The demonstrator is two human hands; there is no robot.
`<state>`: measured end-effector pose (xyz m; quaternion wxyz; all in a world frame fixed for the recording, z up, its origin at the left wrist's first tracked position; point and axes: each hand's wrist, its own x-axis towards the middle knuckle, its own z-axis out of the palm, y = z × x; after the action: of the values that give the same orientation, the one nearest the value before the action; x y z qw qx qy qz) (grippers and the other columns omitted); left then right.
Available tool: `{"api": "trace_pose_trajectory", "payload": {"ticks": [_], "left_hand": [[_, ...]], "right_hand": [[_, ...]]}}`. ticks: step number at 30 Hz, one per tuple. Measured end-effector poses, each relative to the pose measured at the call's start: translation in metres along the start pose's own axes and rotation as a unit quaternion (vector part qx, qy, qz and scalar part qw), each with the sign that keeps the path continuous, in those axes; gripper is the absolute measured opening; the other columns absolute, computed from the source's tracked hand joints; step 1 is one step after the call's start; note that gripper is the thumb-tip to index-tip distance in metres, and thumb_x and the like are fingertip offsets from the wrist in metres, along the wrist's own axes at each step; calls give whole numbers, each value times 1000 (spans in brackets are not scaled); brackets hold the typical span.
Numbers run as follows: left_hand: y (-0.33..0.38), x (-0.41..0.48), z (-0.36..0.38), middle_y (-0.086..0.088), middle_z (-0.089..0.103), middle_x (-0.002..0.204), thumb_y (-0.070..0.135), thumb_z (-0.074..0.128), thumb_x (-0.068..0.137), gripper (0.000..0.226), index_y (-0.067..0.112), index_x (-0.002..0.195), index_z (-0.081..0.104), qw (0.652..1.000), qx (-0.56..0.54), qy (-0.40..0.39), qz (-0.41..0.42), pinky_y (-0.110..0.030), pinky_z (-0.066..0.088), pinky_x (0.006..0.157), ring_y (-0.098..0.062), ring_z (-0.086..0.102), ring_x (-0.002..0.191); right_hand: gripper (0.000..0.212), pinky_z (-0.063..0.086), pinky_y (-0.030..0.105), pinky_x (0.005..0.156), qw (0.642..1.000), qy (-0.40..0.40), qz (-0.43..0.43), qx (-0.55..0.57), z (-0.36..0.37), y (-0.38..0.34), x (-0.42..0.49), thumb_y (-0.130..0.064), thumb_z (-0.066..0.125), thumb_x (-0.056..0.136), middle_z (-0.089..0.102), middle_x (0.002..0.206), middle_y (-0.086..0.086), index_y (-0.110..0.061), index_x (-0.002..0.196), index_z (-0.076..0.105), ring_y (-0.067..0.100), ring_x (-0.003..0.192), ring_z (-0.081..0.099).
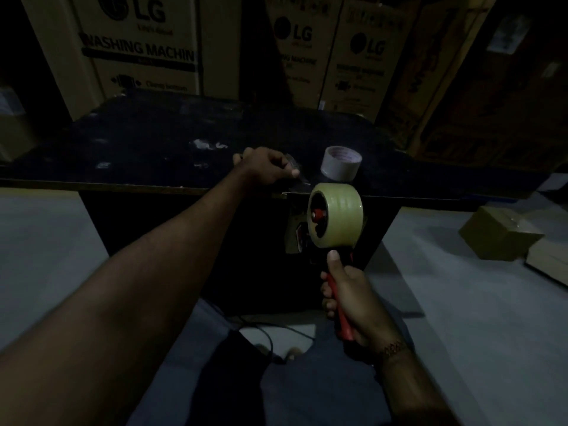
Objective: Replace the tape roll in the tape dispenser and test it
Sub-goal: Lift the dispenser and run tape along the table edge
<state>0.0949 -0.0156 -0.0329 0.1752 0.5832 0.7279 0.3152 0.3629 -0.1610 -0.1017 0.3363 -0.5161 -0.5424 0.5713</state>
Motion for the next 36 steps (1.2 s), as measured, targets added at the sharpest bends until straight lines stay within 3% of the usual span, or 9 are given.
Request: {"api": "trace_pose_trajectory", "payload": {"ticks": [3, 7, 9, 14, 17, 21, 25, 31, 36], "left_hand": [[2, 1, -1, 7, 73, 113, 85, 75, 59, 50, 42, 84, 75, 1000, 1, 9, -12, -37, 33, 112, -23, 54, 130], [7, -3, -3, 1, 64, 131, 71, 84, 66, 73, 35, 125, 59, 998, -8, 41, -37, -34, 34, 107, -26, 51, 133], [6, 2, -9, 3, 68, 127, 69, 88, 59, 79, 34, 123, 58, 994, -95, 13, -54, -41, 46, 111, -24, 61, 123], [10, 26, -29, -20, 73, 122, 17, 82, 92, 39, 0, 124, 68, 962, -263, 66, -39, -33, 59, 86, -21, 68, 98], [2, 57, -44, -15, 76, 115, 20, 79, 93, 15, 15, 106, 73, 952, -266, 137, -62, -42, 59, 100, -27, 72, 103], [-7, 112, -67, -8, 74, 99, 15, 71, 94, 5, 19, 92, 73, 908, -338, 227, -101, -43, 63, 93, -30, 73, 100], [4, 141, -98, -12, 66, 85, 7, 64, 101, 12, 0, 103, 73, 883, -413, 195, -108, -34, 52, 66, -22, 62, 73], [22, 162, -149, -5, 74, 92, 20, 64, 103, 26, 12, 128, 69, 847, -479, 113, -201, -36, 51, 68, -21, 63, 69], [50, 147, -190, -6, 72, 114, 32, 52, 111, 33, 8, 127, 69, 855, -441, 61, -264, -30, 51, 69, -21, 69, 90]], "right_hand": [[55, 39, 26, 46, 1000, -5, -18, -3, -9, -28, -5, -62, 48, 99, 49, 61, -1, -8, 96, 58, 12, 47, 45], [59, 46, 31, 50, 999, -22, -42, 21, -18, -66, -3, -59, 50, 100, 57, 64, 8, -2, 97, 62, 21, 50, 55], [63, 50, 36, 59, 998, -32, -58, 11, -19, -87, 5, -60, 48, 100, 64, 66, 10, -1, 95, 67, 24, 57, 60], [62, 48, 21, 59, 992, -3, -105, -65, -8, -136, 43, -56, 50, 102, 74, 68, 8, 1, 92, 76, 5, 53, 65], [47, 50, 21, 58, 983, 21, -159, -88, 2, -159, 74, -50, 58, 101, 79, 80, 12, -6, 94, 74, 8, 60, 71], [56, 49, 26, 67, 959, 51, -181, -211, 13, -192, 134, -62, 59, 95, 79, 70, -2, -14, 74, 77, -1, 57, 65], [58, 43, 26, 60, 949, 48, -189, -247, 29, -211, 184, -64, 64, 91, 76, 64, -3, -11, 69, 72, 1, 46, 61], [66, 48, 23, 62, 959, -57, -131, -243, 43, -243, 220, -60, 52, 100, 76, 66, 0, -2, 78, 74, 13, 66, 71], [76, 54, 29, 65, 978, -106, -17, -180, 49, -276, 222, -63, 42, 102, 76, 66, 12, 2, 81, 75, 19, 57, 69]]}}
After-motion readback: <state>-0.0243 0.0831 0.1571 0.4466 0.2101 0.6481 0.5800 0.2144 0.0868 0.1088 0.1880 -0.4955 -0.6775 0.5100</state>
